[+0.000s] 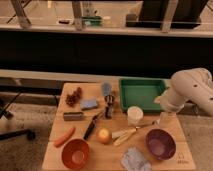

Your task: Place sponge in metal cup

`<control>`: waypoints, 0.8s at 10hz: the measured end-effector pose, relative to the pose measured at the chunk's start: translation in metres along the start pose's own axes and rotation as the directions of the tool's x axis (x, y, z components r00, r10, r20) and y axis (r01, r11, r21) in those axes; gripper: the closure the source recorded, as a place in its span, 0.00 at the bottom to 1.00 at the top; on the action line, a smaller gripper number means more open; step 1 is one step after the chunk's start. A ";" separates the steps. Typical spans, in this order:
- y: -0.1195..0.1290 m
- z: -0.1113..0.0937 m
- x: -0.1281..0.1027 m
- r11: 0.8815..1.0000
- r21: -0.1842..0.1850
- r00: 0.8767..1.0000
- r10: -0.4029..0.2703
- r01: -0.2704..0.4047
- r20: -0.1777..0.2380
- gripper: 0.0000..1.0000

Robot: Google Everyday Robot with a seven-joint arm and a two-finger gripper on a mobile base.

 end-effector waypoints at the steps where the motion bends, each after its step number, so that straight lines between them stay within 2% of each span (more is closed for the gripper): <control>1: 0.001 0.002 -0.009 1.000 -0.008 1.000 -0.013 0.013 0.028 0.20; 5: 0.007 0.005 -0.036 0.998 -0.023 0.993 -0.053 0.056 0.102 0.20; 8: 0.008 0.010 -0.063 0.996 -0.027 0.982 -0.080 0.086 0.169 0.20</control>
